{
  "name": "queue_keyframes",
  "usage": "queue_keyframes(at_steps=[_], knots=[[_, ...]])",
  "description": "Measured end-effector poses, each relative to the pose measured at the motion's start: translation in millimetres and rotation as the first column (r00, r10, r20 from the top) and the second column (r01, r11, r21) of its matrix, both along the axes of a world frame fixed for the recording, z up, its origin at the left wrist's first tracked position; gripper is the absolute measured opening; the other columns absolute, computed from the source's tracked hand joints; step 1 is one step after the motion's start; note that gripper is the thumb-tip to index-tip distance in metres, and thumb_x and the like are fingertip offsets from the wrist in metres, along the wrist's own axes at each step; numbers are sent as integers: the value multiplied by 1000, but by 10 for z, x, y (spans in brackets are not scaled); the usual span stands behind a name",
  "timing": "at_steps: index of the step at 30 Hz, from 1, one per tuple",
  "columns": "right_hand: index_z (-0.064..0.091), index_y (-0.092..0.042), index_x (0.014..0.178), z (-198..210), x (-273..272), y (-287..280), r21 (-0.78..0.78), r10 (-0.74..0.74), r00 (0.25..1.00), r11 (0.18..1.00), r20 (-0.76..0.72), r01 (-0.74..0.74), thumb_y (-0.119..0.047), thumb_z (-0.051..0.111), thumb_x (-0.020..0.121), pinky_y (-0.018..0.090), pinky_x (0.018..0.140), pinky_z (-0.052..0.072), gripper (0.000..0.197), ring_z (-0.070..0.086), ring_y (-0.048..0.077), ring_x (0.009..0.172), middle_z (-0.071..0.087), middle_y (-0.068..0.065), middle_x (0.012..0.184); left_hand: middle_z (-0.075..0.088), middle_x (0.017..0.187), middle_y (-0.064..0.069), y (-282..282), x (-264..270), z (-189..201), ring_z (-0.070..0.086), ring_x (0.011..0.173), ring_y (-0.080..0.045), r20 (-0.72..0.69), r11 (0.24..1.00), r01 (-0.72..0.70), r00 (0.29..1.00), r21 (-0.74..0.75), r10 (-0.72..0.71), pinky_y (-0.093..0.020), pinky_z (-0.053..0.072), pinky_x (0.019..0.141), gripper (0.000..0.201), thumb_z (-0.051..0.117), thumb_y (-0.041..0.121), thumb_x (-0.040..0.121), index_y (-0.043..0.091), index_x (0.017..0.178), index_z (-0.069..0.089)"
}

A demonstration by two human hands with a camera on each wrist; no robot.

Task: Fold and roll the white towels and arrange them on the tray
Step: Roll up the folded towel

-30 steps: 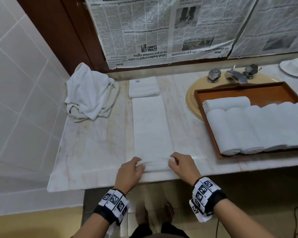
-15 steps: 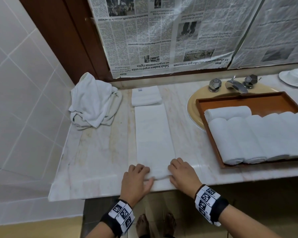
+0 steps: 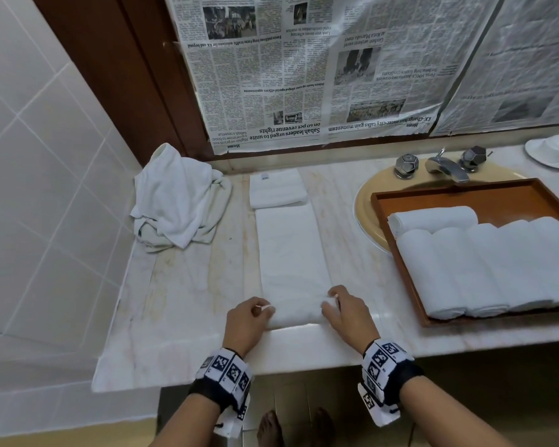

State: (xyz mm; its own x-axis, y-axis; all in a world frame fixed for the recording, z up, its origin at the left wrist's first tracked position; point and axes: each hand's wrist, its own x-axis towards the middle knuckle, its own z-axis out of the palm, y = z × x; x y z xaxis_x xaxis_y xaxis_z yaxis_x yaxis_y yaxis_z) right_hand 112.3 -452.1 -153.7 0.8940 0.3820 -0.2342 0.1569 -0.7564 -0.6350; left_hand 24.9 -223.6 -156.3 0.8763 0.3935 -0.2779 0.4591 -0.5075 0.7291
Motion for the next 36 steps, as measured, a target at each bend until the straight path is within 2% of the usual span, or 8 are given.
queue_keyframes(at_steps=[6,9,12,18,22,27,31,36], knots=[[61,-17,94,-91,-87,-11,-255,294,886,944,358,-210,-16,67,82,28,49,45,13,56,22,82,54,0,102,50,108,8,-141,-89,-164,53,95,-13,127,927,136,973,350,-191,-30,48,70,14,58,25,96,27,108,64],[61,-18,99,-111,-96,-35,-302,395,857,905,331,-300,-38,57,74,29,57,51,33,56,19,87,57,-2,102,55,114,8,-201,-134,-193,52,100,-18,88,860,259,941,439,-328,-34,51,72,28,57,44,92,26,112,64],[63,-17,97,-101,-98,-13,-347,399,858,893,323,-285,-30,65,67,32,60,50,33,59,23,85,59,0,98,47,123,13,-206,-127,-186,46,108,-15,-39,821,332,934,465,-356,-32,44,76,48,56,60,83,31,121,54],[66,-12,85,-88,-64,49,-209,326,893,940,310,-270,-25,53,75,31,67,49,21,56,20,87,59,-1,94,48,121,9,-256,-50,-12,46,109,-19,-168,780,360,932,512,-320,-32,34,79,39,51,33,85,30,123,51],[64,-12,99,-39,-24,-11,-48,260,957,965,125,-256,-22,59,87,28,83,43,17,49,14,96,56,-5,101,48,119,6,-256,-104,-4,47,106,-18,-154,835,343,939,431,-306,-30,43,80,39,50,25,85,26,124,52],[64,-15,95,-19,14,7,-31,174,985,984,-14,-175,-25,60,88,26,76,38,13,52,14,90,57,-7,92,46,118,12,-203,-214,-60,44,110,-10,-66,904,316,948,289,-311,-30,49,79,34,51,35,87,30,121,54],[63,-19,85,-34,30,23,27,72,991,997,-110,-70,-26,59,88,28,74,47,9,59,14,83,64,-6,86,59,109,12,-105,-170,-42,57,94,-8,15,968,225,973,108,-228,-28,48,82,29,54,39,92,33,121,56],[58,-19,86,-115,56,75,-42,-13,999,999,43,15,-32,54,93,33,76,48,16,55,17,85,57,-5,90,58,69,6,-105,-88,10,58,69,-9,42,998,67,997,-19,-66,-23,42,66,17,56,34,97,34,114,57]])
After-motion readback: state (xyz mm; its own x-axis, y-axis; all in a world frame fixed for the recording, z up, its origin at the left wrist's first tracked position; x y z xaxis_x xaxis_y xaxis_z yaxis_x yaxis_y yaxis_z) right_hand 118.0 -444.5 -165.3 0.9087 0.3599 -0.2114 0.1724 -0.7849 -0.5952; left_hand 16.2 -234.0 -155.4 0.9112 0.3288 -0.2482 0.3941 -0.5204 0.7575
